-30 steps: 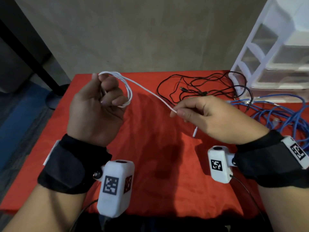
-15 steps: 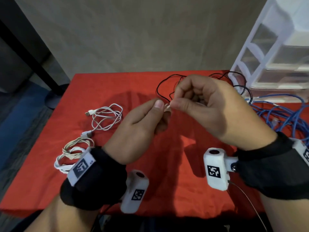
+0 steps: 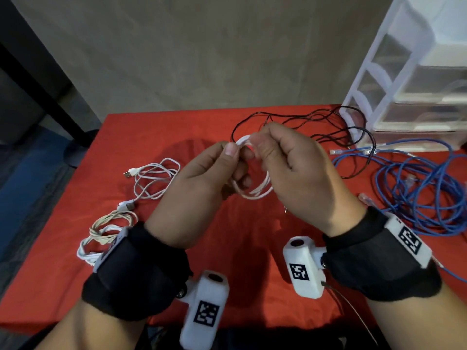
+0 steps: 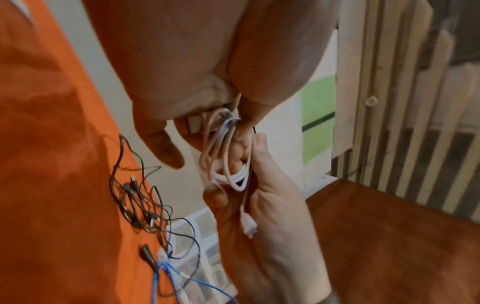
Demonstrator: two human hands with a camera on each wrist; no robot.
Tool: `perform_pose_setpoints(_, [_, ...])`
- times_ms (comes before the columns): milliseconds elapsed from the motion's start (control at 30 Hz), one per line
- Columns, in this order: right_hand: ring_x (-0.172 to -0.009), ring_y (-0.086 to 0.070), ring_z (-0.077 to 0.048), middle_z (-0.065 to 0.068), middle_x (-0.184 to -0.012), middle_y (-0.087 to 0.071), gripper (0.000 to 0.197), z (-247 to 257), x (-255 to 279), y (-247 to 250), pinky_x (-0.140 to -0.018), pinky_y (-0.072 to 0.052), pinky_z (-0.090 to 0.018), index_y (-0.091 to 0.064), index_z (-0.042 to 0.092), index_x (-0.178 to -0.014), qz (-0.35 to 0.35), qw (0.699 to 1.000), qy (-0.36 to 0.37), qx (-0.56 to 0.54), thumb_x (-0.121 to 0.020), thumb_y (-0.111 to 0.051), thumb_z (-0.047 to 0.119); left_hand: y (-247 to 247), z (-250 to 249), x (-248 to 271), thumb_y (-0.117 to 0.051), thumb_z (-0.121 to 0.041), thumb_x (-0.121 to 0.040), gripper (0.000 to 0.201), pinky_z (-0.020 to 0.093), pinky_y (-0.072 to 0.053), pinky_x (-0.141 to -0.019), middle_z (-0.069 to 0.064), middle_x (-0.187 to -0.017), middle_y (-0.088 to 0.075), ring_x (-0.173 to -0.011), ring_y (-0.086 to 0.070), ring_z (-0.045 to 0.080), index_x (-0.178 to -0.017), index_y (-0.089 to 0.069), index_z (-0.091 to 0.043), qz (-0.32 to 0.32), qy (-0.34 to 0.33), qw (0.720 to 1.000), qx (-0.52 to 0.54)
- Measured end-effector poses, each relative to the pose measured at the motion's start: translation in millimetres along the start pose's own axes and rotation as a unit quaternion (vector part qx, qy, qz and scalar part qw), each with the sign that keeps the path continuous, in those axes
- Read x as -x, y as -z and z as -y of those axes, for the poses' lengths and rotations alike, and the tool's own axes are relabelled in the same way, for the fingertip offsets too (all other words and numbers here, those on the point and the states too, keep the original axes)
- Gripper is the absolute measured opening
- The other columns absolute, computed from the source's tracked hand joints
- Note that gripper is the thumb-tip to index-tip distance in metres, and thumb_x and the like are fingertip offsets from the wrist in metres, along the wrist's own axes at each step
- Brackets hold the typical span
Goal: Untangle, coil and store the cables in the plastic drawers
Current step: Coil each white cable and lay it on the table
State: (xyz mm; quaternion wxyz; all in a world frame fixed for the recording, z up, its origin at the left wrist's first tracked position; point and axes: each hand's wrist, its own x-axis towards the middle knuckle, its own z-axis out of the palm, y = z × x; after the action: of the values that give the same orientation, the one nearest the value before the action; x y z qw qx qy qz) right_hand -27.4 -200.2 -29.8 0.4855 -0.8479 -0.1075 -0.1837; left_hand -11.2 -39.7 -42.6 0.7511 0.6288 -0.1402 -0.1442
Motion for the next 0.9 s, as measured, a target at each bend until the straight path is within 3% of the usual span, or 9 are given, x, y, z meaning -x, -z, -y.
perform_pose_setpoints(67, [-0.06,-0.048,-0.002,0.014,-0.064,-0.051,0.03,-3.5,-2.6,0.5,-0.06,-0.036,-0.018,-0.054,0.022,-0.078,-0.032,0.999,-0.015,-0.024,-0.107,-0.049,0.024,-1.2,1.9,2.9,-0.051,-0.035,-0.097,0.033,0.046,-0.048,-0.09,0.003,-0.082,-0.058,-0.084,-0.056,0.019,-0.106,-0.069,-0.009,0.013,0.04,0.999,0.03])
perform_pose_setpoints(200, [-0.06,-0.043,-0.001,0.006,-0.067,-0.051,0.031,-7.9,-3.8,-0.1,-0.058,-0.037,-0.018,-0.055,0.015,-0.078,-0.035,0.996,-0.057,-0.063,-0.108,-0.049,0.024,-4.8,0.4,6.5,-0.049,-0.039,-0.097,0.03,0.039,-0.049,-0.09,0.001,-0.085,-0.054,-0.087,-0.053,0.014,-0.098,-0.068,-0.016,0.022,0.041,0.999,0.018])
perform_pose_setpoints(333, [-0.058,-0.043,0.0,0.015,-0.063,-0.051,0.029,-10.9,-3.7,-3.0,-0.058,-0.036,-0.017,-0.06,0.016,-0.08,-0.033,0.994,-0.062,-0.087,-0.106,-0.052,0.025,-7.8,-2.6,7.7,-0.04,-0.034,-0.104,0.037,0.06,-0.045,-0.087,0.013,-0.084,-0.044,-0.081,-0.041,0.027,-0.094,-0.053,-0.001,-0.002,-0.052,0.993,-0.105])
perform_pose_setpoints(400, [-0.057,-0.044,0.001,0.016,-0.061,-0.051,0.026,-13.3,-4.2,-2.0,-0.057,-0.035,-0.013,-0.065,0.015,-0.085,-0.007,0.994,-0.062,-0.092,-0.106,-0.054,0.025,-3.3,-2.5,5.9,-0.039,-0.035,-0.105,0.039,0.062,-0.043,-0.084,0.016,-0.082,-0.045,-0.078,-0.042,0.029,-0.092,-0.051,0.0,-0.041,-0.076,0.985,-0.149])
perform_pose_setpoints(533, [-0.058,-0.047,-0.002,0.009,-0.068,-0.062,0.014,-21.5,-3.1,12.7,-0.053,-0.037,-0.013,-0.069,0.008,-0.102,0.124,0.976,-0.107,-0.141,-0.102,-0.059,0.017,12.9,-2.8,-1.1,-0.038,-0.045,-0.104,0.041,0.066,-0.049,-0.087,0.004,-0.082,-0.051,-0.079,-0.047,0.022,-0.089,-0.053,-0.01,-0.126,-0.081,0.976,-0.159])
perform_pose_setpoints(633, [-0.064,-0.046,-0.019,-0.004,-0.077,-0.068,0.019,-24.0,0.7,22.6,-0.048,-0.034,-0.025,-0.072,0.006,-0.103,0.174,0.947,-0.156,-0.222,-0.094,-0.07,0.023,21.1,-1.6,-3.7,-0.036,-0.041,-0.109,0.039,0.053,-0.056,-0.076,0.002,-0.078,-0.049,-0.071,-0.046,0.025,-0.087,-0.053,-0.012,-0.138,-0.087,0.973,-0.164])
perform_pose_setpoints(733, [-0.06,-0.047,-0.014,-0.006,-0.076,-0.067,0.033,-22.0,3.0,19.2,-0.046,-0.035,-0.023,-0.071,0.0,-0.102,0.182,0.933,-0.186,-0.25,-0.085,-0.072,0.028,18.7,-0.7,-2.2,-0.038,-0.046,-0.106,0.04,0.063,-0.053,-0.082,0.001,-0.076,-0.05,-0.073,-0.047,0.026,-0.085,-0.053,-0.015,-0.126,-0.091,0.972,-0.175])
perform_pose_setpoints(833, [-0.057,-0.048,-0.013,-0.007,-0.075,-0.068,0.035,-18.0,6.4,12.9,-0.043,-0.034,-0.021,-0.071,0.0,-0.098,0.18,0.925,-0.191,-0.274,-0.086,-0.073,0.032,13.6,1.1,-3.0,-0.034,-0.035,-0.11,0.04,0.04,-0.047,-0.073,0.002,-0.076,-0.049,-0.071,-0.045,0.015,-0.087,-0.05,-0.007,-0.135,-0.095,0.963,-0.214])
perform_pose_setpoints(900, [-0.057,-0.05,-0.014,-0.008,-0.077,-0.069,0.037,-12.8,8.2,10.4,-0.042,-0.034,-0.022,-0.074,0.004,-0.097,0.182,0.921,-0.189,-0.289,-0.089,-0.067,0.039,13.0,2.9,-2.9,-0.032,-0.028,-0.111,0.038,0.025,-0.041,-0.066,-0.001,-0.074,-0.049,-0.066,-0.044,0.007,-0.085,-0.05,-0.008,-0.135,-0.118,0.945,-0.272])
